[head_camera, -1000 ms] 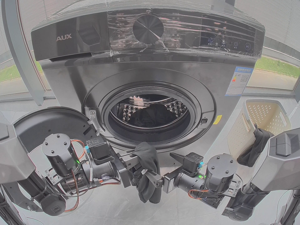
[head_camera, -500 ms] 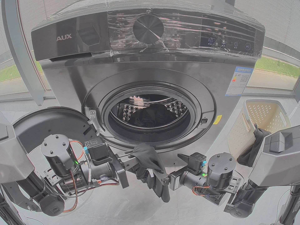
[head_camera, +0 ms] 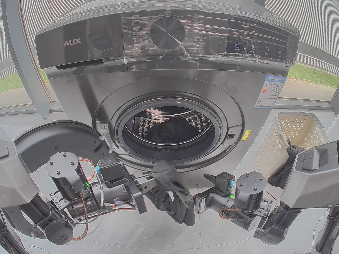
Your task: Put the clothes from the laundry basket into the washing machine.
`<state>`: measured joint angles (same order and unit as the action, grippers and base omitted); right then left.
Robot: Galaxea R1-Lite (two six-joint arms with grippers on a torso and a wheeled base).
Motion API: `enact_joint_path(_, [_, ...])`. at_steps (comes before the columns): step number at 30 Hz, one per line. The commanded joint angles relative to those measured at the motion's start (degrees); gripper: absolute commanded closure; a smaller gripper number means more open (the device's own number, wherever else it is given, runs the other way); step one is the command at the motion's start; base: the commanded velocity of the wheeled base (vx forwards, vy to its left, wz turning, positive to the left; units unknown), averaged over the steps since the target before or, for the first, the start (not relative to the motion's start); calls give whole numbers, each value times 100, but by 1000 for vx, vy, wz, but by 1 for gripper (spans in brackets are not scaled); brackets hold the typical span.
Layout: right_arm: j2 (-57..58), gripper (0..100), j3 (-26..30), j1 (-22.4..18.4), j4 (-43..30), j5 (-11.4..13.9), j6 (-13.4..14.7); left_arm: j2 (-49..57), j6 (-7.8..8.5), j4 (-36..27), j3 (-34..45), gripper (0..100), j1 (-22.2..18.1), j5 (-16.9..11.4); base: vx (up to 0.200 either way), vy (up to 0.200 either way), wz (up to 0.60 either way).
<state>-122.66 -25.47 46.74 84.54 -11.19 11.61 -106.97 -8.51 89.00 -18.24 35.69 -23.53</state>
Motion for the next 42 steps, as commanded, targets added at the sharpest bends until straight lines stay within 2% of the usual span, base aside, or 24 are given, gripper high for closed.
enact_joint_path(1, [-21,0,-257,90,45,38,-9,-25,-2,3,4,100,17,6,0,0,0])
enact_joint_path(9, [14,0,-240,292,80,56,0,-78,-2,3,4,100,-27,-3,0,0,0])
enact_joint_path(10, [14,100,-240,292,80,56,0,-78,-2,3,4,100,-27,-3,0,0,0])
enact_joint_path(22, [594,100,174,503,159,64,44,-500,60,12,-4,100,-54,-11,0,0,0])
enact_joint_path(25, [691,100,305,538,177,64,61,-509,-10,3,-40,100,-54,-20,0,0,0])
enact_joint_path(30, [840,100,332,547,177,56,70,-544,-10,3,-22,100,-54,-20,0,0,0])
enact_joint_path(31, [858,100,341,547,177,56,70,-562,-10,3,-22,0,-54,-20,0,0,0])
enact_joint_path(33, [867,100,349,547,177,56,70,-588,-10,3,-40,0,-54,-11,0,0,0])
enact_joint_path(37, [876,100,411,547,177,56,70,-614,-265,3,-92,0,-71,147,0,0,0])
enact_joint_path(38, [911,100,420,538,177,56,88,-623,-318,12,-92,0,-71,305,0,0,0])
enact_joint_path(40, [972,100,437,538,177,56,105,-632,-336,12,-75,0,-142,481,0,0,0])
enact_joint_path(42, [999,100,446,538,177,56,105,-693,-318,3,-22,0,-353,516,0,0,0])
